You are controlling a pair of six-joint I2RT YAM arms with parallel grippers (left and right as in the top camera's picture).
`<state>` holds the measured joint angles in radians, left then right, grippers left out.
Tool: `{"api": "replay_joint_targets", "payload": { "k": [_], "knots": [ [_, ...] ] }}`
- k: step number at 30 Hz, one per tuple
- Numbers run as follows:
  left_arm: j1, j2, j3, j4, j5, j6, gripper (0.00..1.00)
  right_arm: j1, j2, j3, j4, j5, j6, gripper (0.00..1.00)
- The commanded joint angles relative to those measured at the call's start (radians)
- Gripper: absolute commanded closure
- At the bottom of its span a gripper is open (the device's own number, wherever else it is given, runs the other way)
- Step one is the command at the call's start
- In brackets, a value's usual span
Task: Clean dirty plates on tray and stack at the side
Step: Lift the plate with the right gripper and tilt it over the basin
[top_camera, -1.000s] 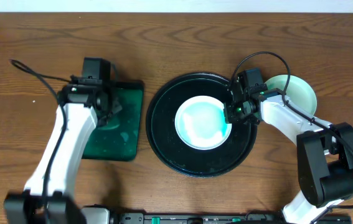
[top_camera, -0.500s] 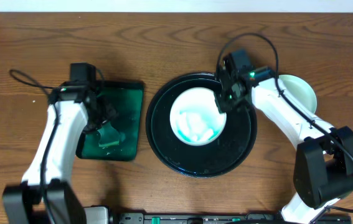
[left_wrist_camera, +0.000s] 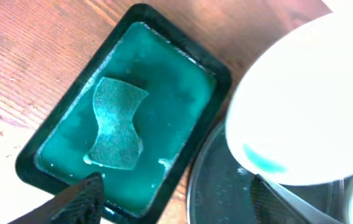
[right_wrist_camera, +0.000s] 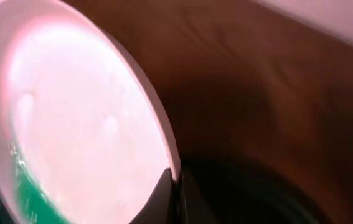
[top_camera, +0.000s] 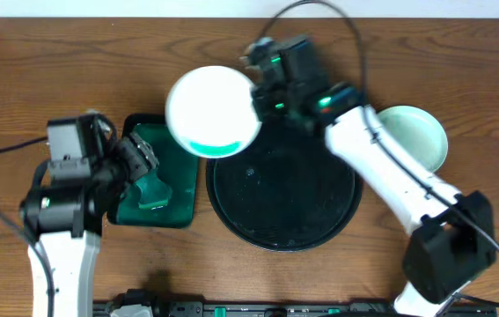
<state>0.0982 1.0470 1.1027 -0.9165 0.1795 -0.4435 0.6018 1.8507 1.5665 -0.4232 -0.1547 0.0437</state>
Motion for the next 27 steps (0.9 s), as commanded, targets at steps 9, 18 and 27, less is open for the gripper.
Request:
{"api": "replay_joint_targets", "payload": {
  "k": [9, 18, 27],
  "knots": [
    [0.004, -0.081, 0.027, -0.056, 0.012, 0.005, 0.22, 0.259, 0.114, 0.017, 0.324, 0.489, -0.182, 0.99],
    [0.004, -0.081, 0.027, -0.070, 0.012, 0.005, 0.21, 0.359, 0.091, 0.017, 0.388, 0.618, -0.410, 0.99],
    [0.004, -0.081, 0.027, -0.070, 0.012, 0.005, 0.21, 0.380, 0.028, 0.017, 0.386, 0.705, -0.431, 0.99]
  ]
}}
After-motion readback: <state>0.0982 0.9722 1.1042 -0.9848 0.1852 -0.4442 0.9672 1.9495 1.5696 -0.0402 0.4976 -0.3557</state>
